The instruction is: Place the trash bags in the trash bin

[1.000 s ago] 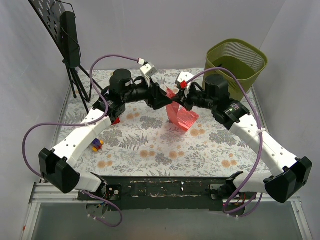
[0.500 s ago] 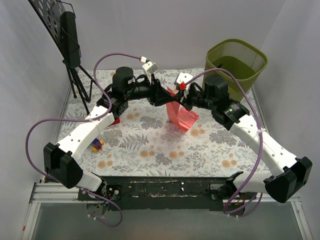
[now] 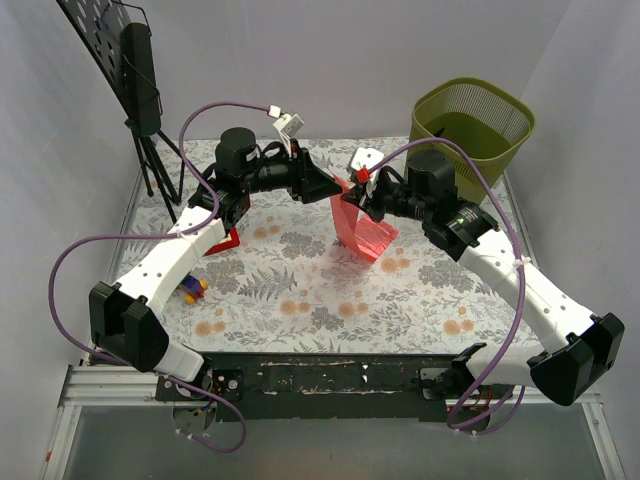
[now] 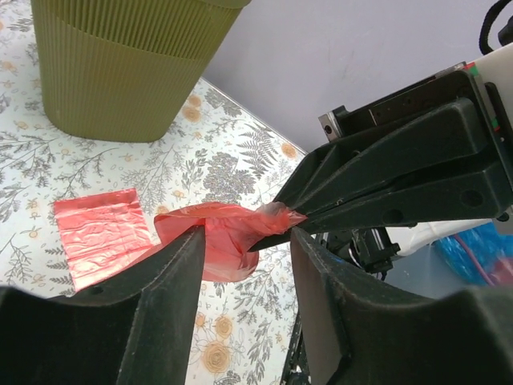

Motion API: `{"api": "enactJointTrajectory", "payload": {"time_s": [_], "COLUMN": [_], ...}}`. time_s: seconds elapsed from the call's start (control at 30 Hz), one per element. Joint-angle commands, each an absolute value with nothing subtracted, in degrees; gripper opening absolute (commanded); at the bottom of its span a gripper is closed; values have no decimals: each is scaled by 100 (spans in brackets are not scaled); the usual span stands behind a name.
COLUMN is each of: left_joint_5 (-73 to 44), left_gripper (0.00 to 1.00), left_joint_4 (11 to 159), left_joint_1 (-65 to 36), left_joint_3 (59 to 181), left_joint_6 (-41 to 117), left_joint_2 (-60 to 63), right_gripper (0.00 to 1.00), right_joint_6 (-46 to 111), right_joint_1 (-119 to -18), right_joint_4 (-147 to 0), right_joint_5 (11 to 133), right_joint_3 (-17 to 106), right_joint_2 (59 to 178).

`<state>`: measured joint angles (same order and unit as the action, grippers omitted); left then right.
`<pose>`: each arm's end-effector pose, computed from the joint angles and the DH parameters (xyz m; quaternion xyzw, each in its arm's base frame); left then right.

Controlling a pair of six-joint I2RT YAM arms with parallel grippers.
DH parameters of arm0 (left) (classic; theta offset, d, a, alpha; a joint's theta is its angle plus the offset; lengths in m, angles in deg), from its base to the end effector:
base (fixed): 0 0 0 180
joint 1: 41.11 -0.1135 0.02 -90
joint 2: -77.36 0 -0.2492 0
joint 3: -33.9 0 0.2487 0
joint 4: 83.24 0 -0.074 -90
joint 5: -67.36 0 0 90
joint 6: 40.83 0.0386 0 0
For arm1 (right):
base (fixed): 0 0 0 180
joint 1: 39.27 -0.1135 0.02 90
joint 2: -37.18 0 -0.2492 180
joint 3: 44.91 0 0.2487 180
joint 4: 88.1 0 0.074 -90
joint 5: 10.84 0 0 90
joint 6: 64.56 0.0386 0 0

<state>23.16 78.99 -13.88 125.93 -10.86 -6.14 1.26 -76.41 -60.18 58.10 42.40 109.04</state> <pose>0.2873 -0.1790 0.3818 0.0437 0.7444 -0.6263 0.2274 0.2224 0.1859 0.3928 -0.4893 0.6011 0.2111 0.5956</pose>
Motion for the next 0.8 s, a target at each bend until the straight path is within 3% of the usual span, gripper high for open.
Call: {"api": "enactJointTrajectory", "payload": {"time_s": [0.0, 0.23, 0.77], "left_joint_5": [2578, 2886, 3317], "left_gripper": [47, 46, 18], "left_joint_4": [8130, 8227, 8465], "left_joint_1": [-1386, -1386, -1386], "left_joint_3": [12767, 12864, 12881], "left_joint_6": [-1209, -1130, -884], "left_joint_2": [-631, -833, -939], "right_gripper": [1, 1, 1], "right_joint_6": [83, 57, 13], "right_joint_1": [-7688, -7732, -7759], "right_joint_4": [-6095, -6139, -6192], "right_joint_5": [5877, 5930, 6009], "right_joint_3": [4411, 4447, 4447], "right_joint_2": [10837, 10890, 10987]}}
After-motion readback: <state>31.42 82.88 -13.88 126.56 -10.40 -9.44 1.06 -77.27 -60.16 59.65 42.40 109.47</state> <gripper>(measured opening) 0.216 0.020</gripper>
